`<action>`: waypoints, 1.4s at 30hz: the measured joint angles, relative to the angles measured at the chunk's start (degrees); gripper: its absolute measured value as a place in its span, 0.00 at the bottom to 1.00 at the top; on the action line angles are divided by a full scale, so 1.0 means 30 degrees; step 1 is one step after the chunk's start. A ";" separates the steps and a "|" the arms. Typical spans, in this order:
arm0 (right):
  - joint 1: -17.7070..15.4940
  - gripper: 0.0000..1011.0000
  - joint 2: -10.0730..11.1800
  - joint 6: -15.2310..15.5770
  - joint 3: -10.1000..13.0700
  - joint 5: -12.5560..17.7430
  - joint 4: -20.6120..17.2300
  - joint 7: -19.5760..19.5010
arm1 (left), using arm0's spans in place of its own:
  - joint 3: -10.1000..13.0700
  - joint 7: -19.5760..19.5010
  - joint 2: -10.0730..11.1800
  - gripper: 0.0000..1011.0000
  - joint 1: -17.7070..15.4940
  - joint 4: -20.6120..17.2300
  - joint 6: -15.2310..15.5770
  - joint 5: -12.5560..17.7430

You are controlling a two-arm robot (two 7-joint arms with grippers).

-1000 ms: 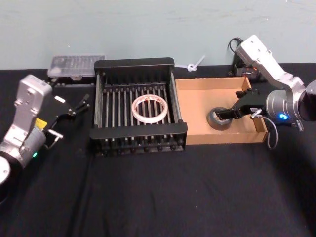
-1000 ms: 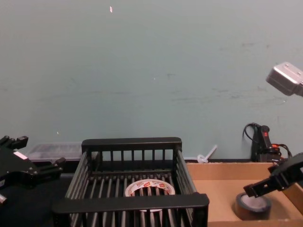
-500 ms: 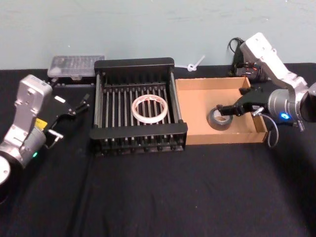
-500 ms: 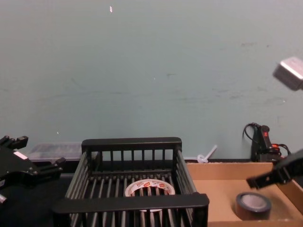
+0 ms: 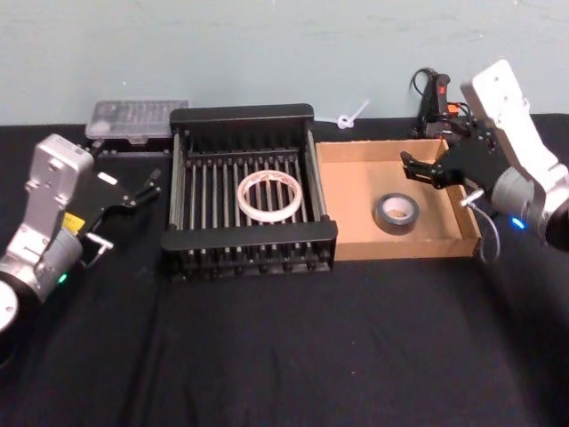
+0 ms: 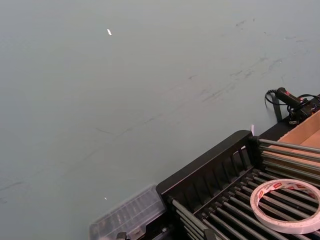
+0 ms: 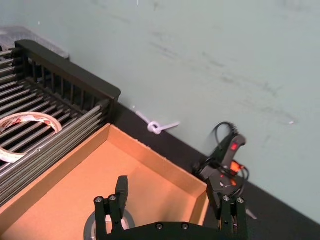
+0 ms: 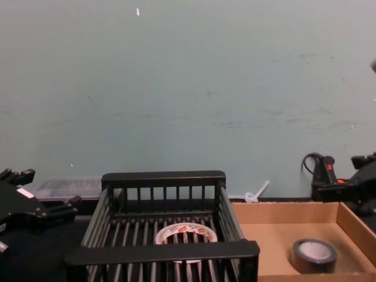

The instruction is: Pick up the white tape and place it into the black box , Pick up the silver tape and place it into the brown box.

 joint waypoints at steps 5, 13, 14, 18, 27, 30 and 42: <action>-0.1177 0.99 0.0032 -0.1517 0.0333 -0.0609 -0.0561 -0.0843 | 0.0000 -0.0001 -0.0001 0.99 0.0000 0.0001 0.0000 0.0000; -0.2599 0.99 -0.0159 -0.3213 0.0730 -0.1458 -0.0370 -0.1822 | 0.0001 0.0000 0.0000 0.99 0.0000 0.0000 0.0000 0.0000; -0.2667 0.99 -0.0188 -0.3287 0.0753 -0.1535 -0.0299 -0.1886 | 0.0000 -0.0001 0.0000 0.99 0.0000 0.0000 0.0000 0.0000; -0.2867 0.99 -0.0345 -0.3405 0.0863 -0.1867 0.0064 -0.2083 | 0.0000 -0.0001 0.0000 0.99 0.0000 0.0001 0.0000 -0.0001; -0.2938 0.99 -0.0576 -0.3411 0.1108 -0.2155 0.0300 -0.2115 | 0.0001 0.0000 0.0000 0.99 0.0000 0.0000 0.0000 -0.0001; -0.2929 0.99 -0.0564 -0.3403 0.1090 -0.2148 0.0297 -0.2110 | 0.0000 0.0000 0.0000 0.99 0.0000 0.0001 0.0000 -0.0001; -0.2906 0.99 -0.0527 -0.3377 0.1034 -0.2118 0.0280 -0.2090 | 0.0000 0.0000 0.0000 0.99 0.0000 0.0000 0.0000 0.0000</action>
